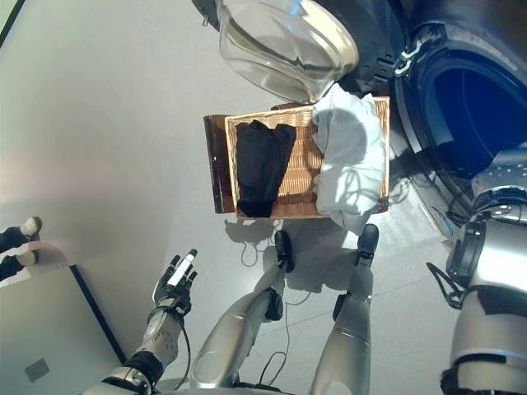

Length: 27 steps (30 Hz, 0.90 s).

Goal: Pick up the clothes and place them into the washing machine

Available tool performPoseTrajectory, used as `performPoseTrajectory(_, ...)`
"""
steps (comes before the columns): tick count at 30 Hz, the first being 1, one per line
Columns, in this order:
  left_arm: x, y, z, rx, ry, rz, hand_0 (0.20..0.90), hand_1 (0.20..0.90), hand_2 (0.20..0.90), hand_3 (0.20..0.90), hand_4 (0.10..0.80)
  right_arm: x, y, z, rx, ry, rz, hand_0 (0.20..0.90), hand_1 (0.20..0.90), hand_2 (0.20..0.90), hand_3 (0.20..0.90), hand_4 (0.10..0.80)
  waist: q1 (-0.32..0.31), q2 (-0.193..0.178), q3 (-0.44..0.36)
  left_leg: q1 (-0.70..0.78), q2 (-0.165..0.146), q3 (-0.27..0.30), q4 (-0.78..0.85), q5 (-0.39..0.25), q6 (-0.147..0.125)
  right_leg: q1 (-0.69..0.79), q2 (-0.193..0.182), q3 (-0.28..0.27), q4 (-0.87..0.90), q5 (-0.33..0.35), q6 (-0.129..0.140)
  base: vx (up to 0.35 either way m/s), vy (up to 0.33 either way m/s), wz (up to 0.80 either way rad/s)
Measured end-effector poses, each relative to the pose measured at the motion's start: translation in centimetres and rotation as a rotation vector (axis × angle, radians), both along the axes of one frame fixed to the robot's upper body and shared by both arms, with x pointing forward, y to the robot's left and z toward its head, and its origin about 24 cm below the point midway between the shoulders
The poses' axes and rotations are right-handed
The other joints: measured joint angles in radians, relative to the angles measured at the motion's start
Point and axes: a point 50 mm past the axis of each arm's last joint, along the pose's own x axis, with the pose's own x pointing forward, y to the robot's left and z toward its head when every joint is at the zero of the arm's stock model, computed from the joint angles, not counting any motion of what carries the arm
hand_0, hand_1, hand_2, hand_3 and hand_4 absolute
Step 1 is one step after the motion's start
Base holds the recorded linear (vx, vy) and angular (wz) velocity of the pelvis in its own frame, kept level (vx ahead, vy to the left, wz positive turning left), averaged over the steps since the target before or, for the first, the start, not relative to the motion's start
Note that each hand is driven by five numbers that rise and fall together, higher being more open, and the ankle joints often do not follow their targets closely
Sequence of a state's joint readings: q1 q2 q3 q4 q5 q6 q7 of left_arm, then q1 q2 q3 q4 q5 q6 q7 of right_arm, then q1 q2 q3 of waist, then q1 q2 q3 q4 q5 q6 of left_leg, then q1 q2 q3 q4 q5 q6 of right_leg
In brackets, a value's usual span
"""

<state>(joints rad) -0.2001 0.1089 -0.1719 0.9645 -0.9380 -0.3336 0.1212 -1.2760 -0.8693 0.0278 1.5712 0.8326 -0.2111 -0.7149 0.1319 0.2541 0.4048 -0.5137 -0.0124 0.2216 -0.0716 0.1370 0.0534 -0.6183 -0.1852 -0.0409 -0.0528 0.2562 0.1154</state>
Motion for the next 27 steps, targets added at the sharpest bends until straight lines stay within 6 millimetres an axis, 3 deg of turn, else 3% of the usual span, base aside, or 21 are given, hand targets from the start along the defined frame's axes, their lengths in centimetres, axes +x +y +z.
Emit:
performPoseTrajectory(3,0.9,-0.2,0.9,0.019,-0.05,-0.027,0.9,0.9,0.9,0.9,0.8,0.0,0.2,-0.8,-0.127,0.393,0.01,0.9,0.9,0.9,0.9,0.8,0.019,0.0,0.0,0.0,0.0,0.001,0.001,0.001,-0.001,-0.001,0.0,0.001,0.001,0.0,0.0,0.002,-0.006,-0.01)
performPoseTrajectory(8,1.7,-0.2,1.6,0.027,-0.075,-0.023,0.9,0.9,0.9,0.9,0.8,-0.4,0.1,-1.0,-0.242,0.688,-0.013,0.9,0.9,0.9,0.9,0.8,0.02,0.0,0.0,-0.001,0.001,-0.008,0.004,0.001,0.0,-0.002,0.0,0.0,0.018,0.0,0.0,0.001,-0.002,0.04)
performPoseTrajectory(17,1.6,-0.2,1.6,0.03,-0.063,-0.007,0.9,0.9,0.9,0.9,0.8,-0.5,0.1,-0.6,-0.325,0.809,-0.049,0.9,0.9,0.9,0.9,0.8,0.015,-0.001,0.0,-0.012,0.003,-0.012,0.008,-0.001,0.002,-0.012,0.001,-0.001,0.021,0.005,0.008,-0.001,0.001,0.0)
performPoseTrajectory(20,1.6,-0.2,1.5,0.029,-0.059,-0.003,0.9,0.9,0.9,0.9,0.8,0.0,0.4,0.3,-0.413,0.763,-0.075,0.9,0.9,0.9,0.9,0.8,0.005,-0.002,0.001,-0.025,0.006,-0.012,0.022,-0.004,0.002,-0.021,0.003,-0.001,0.03,0.005,0.008,0.0,0.0,0.0)
performPoseTrajectory(27,1.7,-0.5,1.5,0.046,-0.06,-0.017,0.9,0.9,0.9,0.9,0.8,0.4,1.1,-0.3,-0.566,0.731,-0.082,0.9,0.9,0.9,0.9,0.8,0.008,-0.01,0.007,-0.024,0.02,-0.016,0.035,-0.009,-0.006,-0.015,0.015,-0.004,0.033,0.005,0.007,0.015,-0.005,-0.01)
